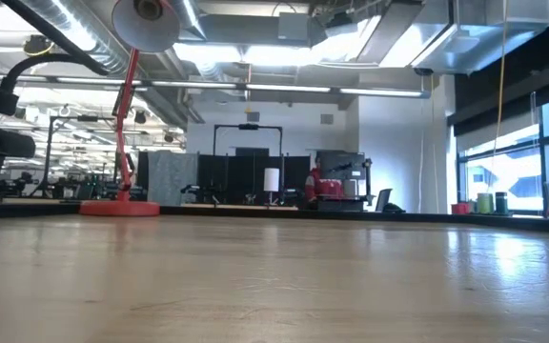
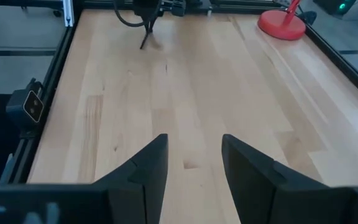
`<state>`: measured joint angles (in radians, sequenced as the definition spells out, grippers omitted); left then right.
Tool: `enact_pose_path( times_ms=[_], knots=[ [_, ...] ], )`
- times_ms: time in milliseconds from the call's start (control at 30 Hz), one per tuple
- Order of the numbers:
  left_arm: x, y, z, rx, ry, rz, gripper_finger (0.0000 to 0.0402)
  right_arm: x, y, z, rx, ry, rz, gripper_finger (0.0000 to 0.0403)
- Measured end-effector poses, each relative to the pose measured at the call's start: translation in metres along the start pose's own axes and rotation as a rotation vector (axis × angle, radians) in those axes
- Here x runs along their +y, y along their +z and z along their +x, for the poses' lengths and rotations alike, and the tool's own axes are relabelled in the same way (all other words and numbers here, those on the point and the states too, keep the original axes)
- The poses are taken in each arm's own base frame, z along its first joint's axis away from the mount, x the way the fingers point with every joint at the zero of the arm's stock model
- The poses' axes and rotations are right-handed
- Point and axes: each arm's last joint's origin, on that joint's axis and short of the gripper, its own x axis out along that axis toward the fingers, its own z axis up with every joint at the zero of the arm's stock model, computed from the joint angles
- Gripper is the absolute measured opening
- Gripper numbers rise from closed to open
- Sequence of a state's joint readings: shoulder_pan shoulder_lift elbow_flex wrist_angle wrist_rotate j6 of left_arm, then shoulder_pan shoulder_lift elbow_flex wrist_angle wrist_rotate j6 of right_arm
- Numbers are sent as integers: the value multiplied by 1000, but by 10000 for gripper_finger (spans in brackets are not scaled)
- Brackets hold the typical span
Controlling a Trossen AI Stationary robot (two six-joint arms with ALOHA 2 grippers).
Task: Pick & Place Makeup Supplies
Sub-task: Put the makeup brush into the organizer
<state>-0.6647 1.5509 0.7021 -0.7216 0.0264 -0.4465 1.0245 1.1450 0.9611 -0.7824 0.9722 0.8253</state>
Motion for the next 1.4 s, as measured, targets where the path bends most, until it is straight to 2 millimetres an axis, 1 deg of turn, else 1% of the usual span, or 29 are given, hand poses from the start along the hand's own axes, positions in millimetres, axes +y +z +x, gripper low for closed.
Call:
enact_pose_path(
  times_ms=[133,267,367,400,467,600,900,1133,1400],
  knots=[
    [4,3,-1,-9,7,-24,12,0,0,0,0,0,-3,151],
    [7,12,-6,-31,23,-30,10,0,0,0,-2,1,-16,151],
    [8,21,-14,-83,103,-23,9,0,0,0,-4,2,-16,151],
    [9,25,-17,-123,169,-22,9,0,0,0,-5,2,-16,151],
    [10,32,-25,-177,234,-23,9,1,1,0,-6,2,-15,151],
    [10,43,-38,-236,289,-1,9,1,1,0,-8,5,-10,151],
    [12,67,-73,-383,469,57,9,1,1,0,-8,5,-6,151],
    [10,76,-92,-454,534,62,9,1,1,0,-8,5,-2,151],
    [10,77,-96,-472,587,54,9,1,1,0,-8,5,-2,151]
  ],
)
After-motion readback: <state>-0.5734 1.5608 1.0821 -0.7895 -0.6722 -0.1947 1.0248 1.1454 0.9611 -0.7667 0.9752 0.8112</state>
